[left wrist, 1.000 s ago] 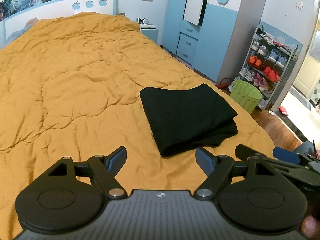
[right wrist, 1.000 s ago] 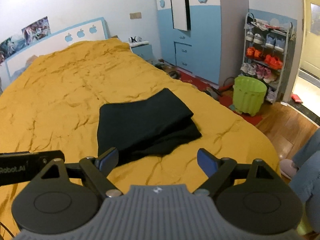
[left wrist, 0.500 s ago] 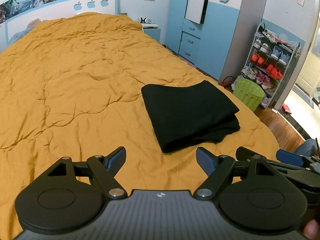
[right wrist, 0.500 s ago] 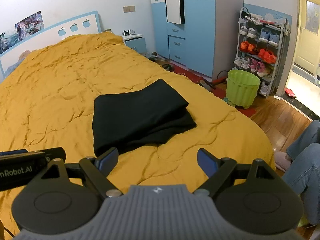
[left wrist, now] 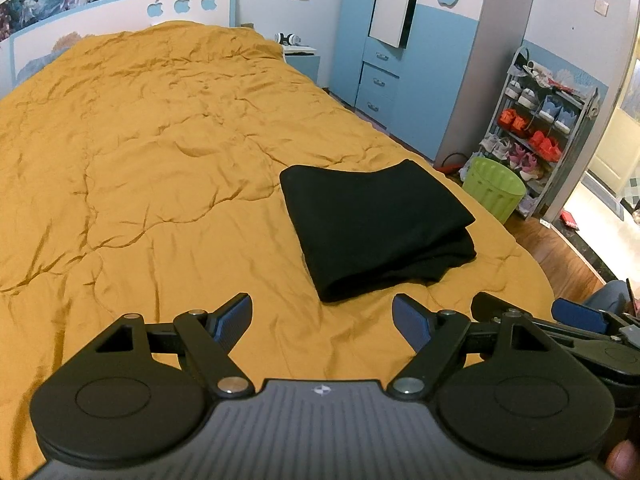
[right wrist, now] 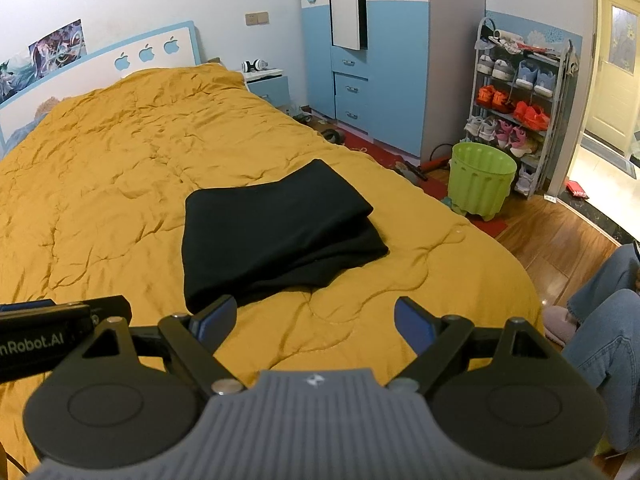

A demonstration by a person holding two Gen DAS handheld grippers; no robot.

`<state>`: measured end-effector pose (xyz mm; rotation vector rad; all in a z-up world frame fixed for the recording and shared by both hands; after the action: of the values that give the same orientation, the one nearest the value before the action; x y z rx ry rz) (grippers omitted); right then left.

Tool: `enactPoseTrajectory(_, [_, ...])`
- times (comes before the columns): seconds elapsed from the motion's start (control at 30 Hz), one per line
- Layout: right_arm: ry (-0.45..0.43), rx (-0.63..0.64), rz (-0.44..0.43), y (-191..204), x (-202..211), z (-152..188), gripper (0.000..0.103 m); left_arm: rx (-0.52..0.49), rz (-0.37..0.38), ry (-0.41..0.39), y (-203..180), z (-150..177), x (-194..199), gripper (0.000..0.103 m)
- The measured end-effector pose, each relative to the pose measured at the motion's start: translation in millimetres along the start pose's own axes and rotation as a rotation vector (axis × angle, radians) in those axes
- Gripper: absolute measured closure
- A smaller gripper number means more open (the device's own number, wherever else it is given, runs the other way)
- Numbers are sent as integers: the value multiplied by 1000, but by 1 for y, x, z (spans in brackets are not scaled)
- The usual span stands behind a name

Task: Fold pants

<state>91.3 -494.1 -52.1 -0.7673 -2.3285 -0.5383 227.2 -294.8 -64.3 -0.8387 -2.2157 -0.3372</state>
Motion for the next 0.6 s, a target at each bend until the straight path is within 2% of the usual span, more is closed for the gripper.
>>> enactPoseTrajectory(0.6, [3,9,1,3,-1,2,21,8,2,4,1,0,1,10])
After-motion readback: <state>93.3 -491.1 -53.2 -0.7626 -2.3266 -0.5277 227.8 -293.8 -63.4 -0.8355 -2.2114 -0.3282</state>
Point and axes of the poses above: each gripper's, at about its wrist camera, not at the fingertips, and x roughly against the way its jaws point, y to its left, z to its underside, the point moved 10 cm from there along -x, roughly the way its jaws point, and after that the axes turned 9 degrees about -x, right-handed, at the moved point
